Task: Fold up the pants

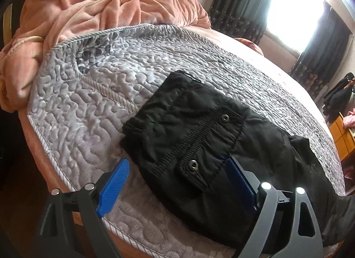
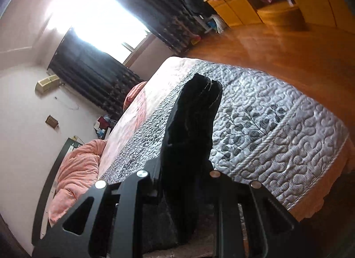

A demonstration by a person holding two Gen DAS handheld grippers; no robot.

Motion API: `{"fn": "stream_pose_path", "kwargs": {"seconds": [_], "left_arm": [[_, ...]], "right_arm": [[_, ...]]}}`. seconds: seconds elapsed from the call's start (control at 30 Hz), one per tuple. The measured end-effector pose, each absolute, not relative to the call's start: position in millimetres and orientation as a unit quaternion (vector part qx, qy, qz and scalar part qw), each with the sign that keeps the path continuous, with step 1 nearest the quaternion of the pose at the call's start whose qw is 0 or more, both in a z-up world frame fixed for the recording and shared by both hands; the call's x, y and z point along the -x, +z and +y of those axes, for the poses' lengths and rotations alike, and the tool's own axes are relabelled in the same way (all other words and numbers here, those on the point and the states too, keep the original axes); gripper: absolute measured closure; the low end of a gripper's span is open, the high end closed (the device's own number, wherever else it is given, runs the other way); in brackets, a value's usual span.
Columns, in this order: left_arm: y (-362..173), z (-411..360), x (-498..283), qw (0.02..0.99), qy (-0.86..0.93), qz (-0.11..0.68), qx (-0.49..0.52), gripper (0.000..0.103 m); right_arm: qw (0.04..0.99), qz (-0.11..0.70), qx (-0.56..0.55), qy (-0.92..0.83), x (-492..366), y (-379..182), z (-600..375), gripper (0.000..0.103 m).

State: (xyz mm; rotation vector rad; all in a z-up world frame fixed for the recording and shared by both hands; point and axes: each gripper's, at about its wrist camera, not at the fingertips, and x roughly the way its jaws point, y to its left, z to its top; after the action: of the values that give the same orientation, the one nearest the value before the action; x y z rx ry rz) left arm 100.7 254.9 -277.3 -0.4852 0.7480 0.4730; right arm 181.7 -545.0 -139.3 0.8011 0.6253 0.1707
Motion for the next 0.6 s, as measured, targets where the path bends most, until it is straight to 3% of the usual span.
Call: {"fn": "stream_pose_path", "kwargs": {"seconds": [0.6], "left_arm": [[-276,236,-97,0.886,0.232,0.349,0.196,0.009]], "right_arm": [[0.885,0.297,-0.346,0.092,-182,-121,-517,0.084]]}}
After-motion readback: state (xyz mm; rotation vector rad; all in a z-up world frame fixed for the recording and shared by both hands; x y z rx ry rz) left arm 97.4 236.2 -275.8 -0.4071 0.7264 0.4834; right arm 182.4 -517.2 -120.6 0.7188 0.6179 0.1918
